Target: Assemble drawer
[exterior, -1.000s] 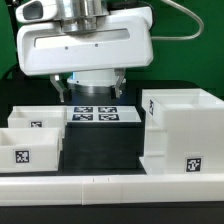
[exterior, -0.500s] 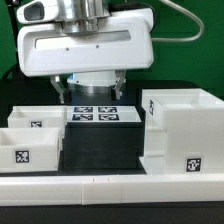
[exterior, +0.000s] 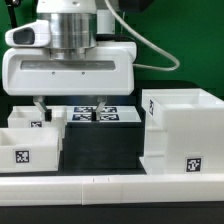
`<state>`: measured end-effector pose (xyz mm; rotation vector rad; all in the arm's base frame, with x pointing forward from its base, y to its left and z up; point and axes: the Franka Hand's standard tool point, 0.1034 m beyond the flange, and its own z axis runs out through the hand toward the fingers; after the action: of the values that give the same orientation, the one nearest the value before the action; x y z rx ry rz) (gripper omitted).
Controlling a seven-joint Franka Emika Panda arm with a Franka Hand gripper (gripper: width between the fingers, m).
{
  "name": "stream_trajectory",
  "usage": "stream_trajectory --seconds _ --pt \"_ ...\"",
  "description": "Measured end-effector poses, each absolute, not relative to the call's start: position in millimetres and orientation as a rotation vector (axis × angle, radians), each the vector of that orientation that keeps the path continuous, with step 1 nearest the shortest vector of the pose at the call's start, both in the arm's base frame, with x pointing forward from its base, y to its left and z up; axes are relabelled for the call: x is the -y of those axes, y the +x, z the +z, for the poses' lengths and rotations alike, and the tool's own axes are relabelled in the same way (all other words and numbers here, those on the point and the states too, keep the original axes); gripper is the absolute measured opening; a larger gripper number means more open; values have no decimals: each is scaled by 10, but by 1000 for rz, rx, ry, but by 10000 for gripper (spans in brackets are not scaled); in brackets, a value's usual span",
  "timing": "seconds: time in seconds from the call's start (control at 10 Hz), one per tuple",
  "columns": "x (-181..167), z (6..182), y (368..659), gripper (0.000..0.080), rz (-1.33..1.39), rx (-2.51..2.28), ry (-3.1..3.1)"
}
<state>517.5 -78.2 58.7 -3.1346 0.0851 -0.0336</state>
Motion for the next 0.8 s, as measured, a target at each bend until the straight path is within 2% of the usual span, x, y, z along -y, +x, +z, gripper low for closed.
stream_trajectory --seconds 0.2,0.7,0.8 --pt "915 493 5136 648 -18 -91 -3132" --pt "898 474 5139 648 -14 -73 -3133" --pt "906 399 5135 648 0 -68 -3136"
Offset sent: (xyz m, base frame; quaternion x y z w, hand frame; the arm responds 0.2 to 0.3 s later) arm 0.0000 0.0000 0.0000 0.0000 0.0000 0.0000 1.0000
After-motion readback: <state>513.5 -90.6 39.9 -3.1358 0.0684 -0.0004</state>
